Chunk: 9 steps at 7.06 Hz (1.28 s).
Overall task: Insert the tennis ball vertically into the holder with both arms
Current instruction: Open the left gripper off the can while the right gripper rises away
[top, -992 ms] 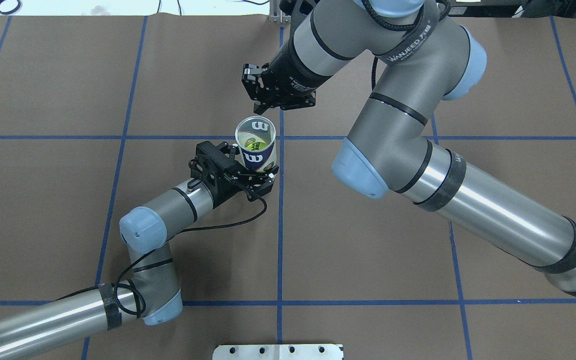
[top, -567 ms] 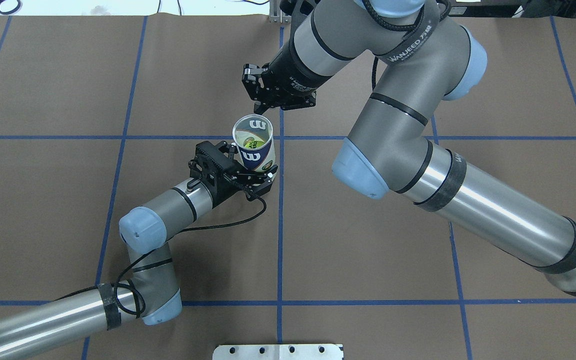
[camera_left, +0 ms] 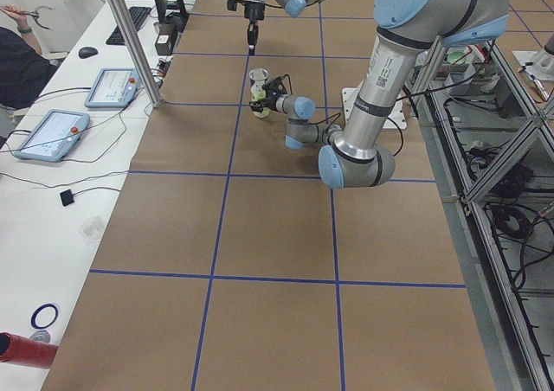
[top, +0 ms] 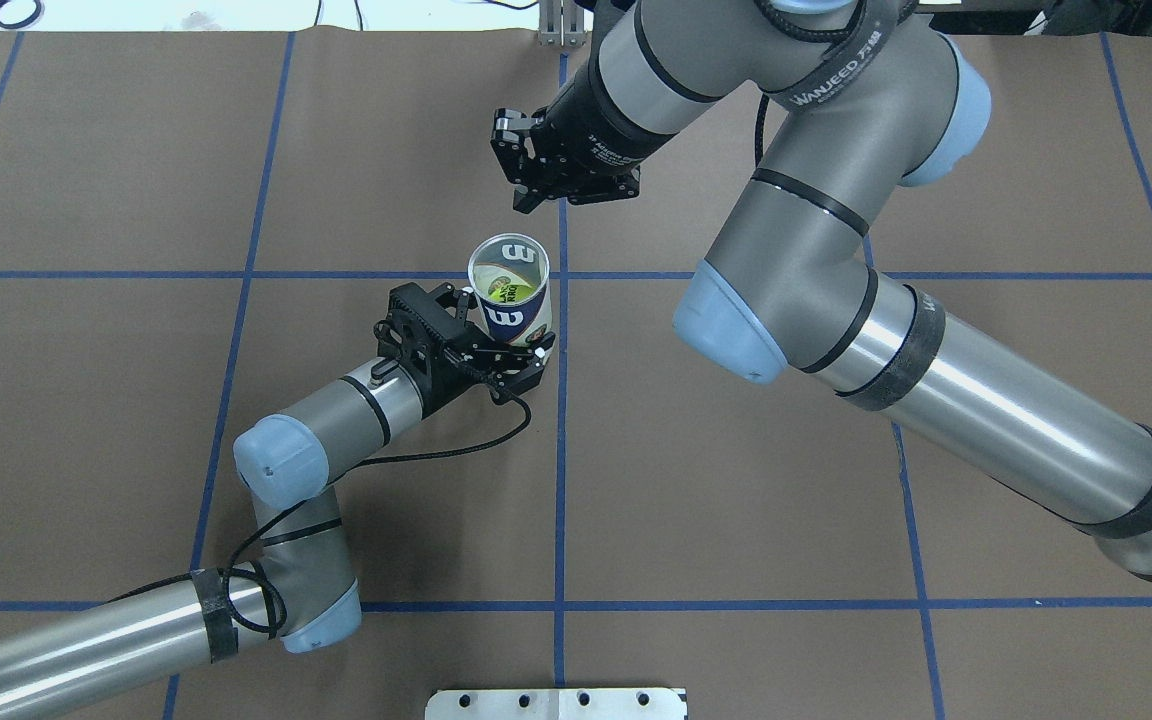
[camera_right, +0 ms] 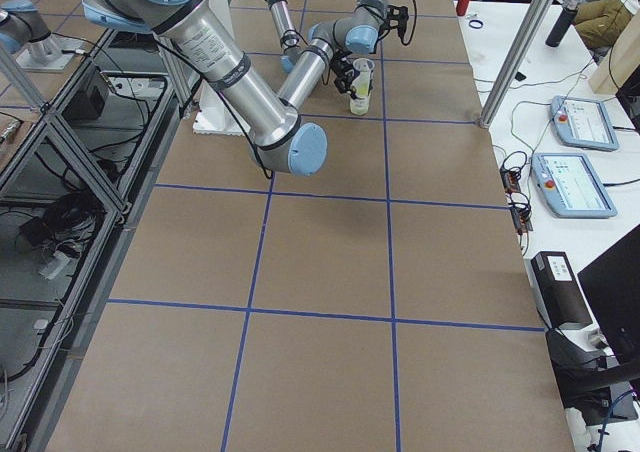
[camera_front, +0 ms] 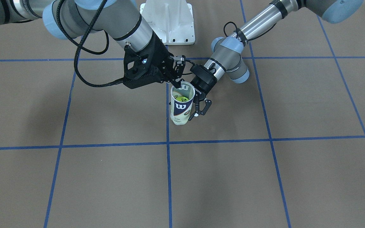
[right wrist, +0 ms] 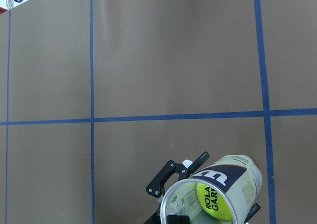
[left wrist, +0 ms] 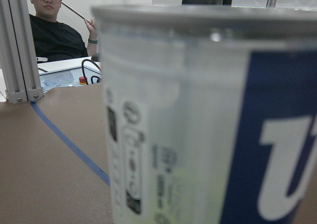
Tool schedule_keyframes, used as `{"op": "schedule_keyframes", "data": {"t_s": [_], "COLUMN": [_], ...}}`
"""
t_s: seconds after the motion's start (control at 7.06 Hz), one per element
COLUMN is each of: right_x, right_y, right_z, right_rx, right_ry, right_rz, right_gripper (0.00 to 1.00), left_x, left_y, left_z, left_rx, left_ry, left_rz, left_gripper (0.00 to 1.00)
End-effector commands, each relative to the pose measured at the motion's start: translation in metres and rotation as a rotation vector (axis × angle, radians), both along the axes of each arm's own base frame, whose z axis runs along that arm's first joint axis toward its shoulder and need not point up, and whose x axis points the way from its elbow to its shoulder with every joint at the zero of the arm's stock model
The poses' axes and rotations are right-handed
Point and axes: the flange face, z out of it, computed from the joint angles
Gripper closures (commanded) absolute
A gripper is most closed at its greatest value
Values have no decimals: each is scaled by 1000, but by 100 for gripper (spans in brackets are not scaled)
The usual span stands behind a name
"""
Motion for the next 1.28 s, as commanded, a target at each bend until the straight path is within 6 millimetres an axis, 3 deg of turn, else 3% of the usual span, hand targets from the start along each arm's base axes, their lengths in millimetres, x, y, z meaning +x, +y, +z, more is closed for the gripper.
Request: {"op": "schedule_keyframes", "data": {"t_s": [0.0,0.14,0.57,1.13], "right_x": [9,12,25,30], "right_y": [-4,-5,-6,-4], "right_z": [-3,-4,-11,-14], "right_rx": [3,5,2,-8], "right_ry": [-7,-9,-24,-34], "right_rz": [11,15,35,43], "right_gripper": [76,2,1,1], "left_x": [-11,-11,-16,-19], "left_y": [6,5,8,15], "left_z": [5,5,16,6], "left_rx": [2,3,-2,5], "left_ry": [4,6,-7,15], "left_rz": [5,3,5,13], "left_gripper": [1,1,1,1]}}
